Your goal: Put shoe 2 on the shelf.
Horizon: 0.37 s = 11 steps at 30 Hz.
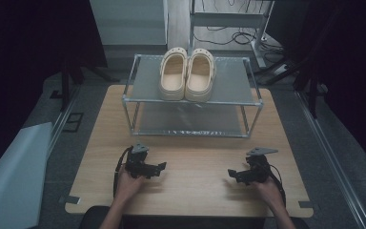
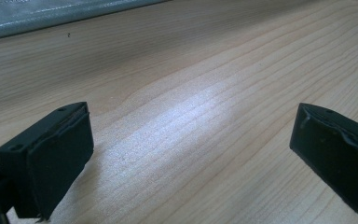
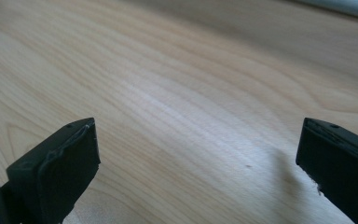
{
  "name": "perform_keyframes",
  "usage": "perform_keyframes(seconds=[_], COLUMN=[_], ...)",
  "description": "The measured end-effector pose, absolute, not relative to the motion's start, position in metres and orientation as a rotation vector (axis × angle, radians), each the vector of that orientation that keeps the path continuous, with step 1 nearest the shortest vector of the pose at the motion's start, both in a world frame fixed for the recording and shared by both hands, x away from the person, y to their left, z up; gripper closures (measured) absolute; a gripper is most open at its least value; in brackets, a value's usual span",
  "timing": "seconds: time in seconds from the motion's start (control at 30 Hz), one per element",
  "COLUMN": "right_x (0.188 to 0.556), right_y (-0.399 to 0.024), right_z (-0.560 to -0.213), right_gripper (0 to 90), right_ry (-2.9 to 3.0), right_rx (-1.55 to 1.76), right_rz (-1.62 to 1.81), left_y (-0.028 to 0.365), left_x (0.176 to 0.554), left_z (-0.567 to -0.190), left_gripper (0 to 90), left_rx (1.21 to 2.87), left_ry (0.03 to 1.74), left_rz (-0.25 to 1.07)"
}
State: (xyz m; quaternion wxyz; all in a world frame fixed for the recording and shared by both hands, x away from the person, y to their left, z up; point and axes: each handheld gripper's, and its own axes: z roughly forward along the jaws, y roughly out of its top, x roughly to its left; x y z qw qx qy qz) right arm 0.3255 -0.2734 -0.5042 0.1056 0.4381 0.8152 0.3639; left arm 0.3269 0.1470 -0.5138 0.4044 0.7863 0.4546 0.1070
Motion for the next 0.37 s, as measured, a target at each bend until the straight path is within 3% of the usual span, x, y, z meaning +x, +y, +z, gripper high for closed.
perform_keyframes(seconds=[0.37], right_x=[0.32], right_y=[-0.251], right_z=[-0.517], right_gripper=[0.0], right_ry=[2.464], right_rx=[1.091], right_rz=[0.935], left_y=[0.144], left_x=[0.327], left_z=[-0.513], left_gripper=[0.0], left_rx=[2.003], left_ry=[1.141], left_rz=[0.284])
